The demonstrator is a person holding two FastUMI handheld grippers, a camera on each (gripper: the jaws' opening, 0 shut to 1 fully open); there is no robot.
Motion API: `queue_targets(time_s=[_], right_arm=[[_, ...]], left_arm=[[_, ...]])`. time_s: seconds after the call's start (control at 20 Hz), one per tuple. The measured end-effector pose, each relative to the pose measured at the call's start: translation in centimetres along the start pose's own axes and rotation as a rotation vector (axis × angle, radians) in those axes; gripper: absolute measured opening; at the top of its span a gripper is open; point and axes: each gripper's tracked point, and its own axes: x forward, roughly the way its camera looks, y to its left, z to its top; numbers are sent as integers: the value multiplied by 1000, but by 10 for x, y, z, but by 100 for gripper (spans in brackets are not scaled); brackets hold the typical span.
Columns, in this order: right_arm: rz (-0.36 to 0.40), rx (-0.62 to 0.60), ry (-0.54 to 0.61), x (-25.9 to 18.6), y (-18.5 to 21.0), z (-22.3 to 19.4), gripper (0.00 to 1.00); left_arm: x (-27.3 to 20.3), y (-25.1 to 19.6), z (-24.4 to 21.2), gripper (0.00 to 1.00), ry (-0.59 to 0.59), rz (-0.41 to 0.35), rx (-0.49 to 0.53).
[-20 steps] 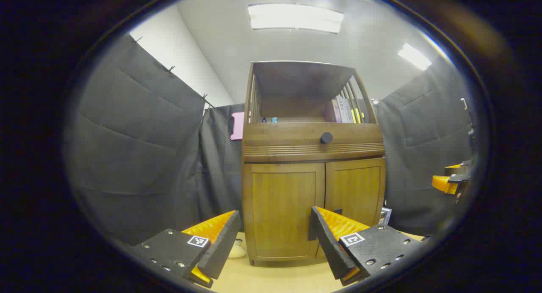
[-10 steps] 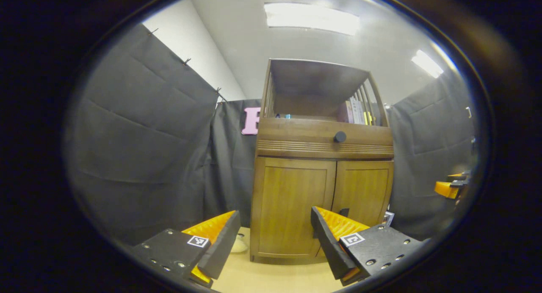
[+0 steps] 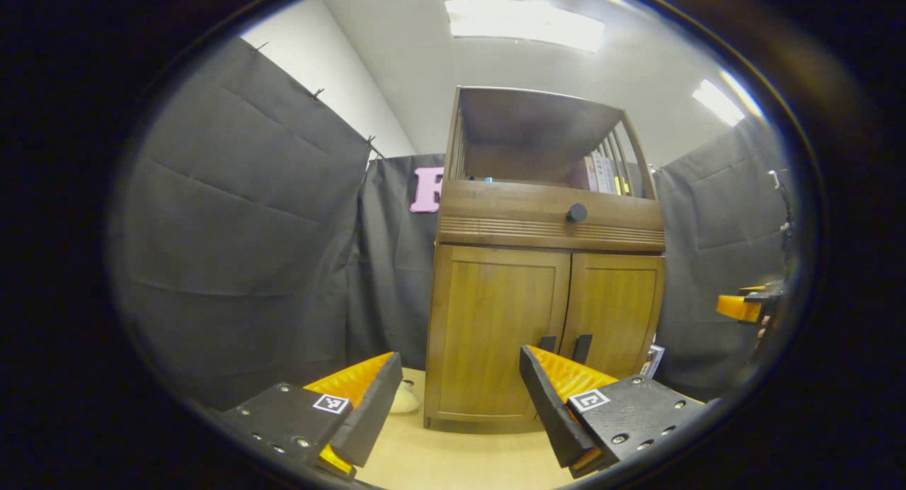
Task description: Open the right door of the double-door shoe cabinet with the right hand, and open the left door with the left hand.
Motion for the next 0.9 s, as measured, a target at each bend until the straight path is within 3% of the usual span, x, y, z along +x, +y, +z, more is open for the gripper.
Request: queue_targets(time_s=[0.15,0.2,0.45,0.8,0.9], right_arm=[[25,2,-21,21,18,6,95],[39,6,-21,28,25,6,95],[103,43,-16,70,71,2,95],[165,63,20,122,130,-20,95],[168,64,56,138,141,-36,96]], left_arm=[[1,2,-2,96,30,25,-4],[3,2,-7,100,42,34,-2],[3,3,-10,100,83,65,15],[0,4,-20,100,150,94,12],[0,5,-22,96,179,108,16]])
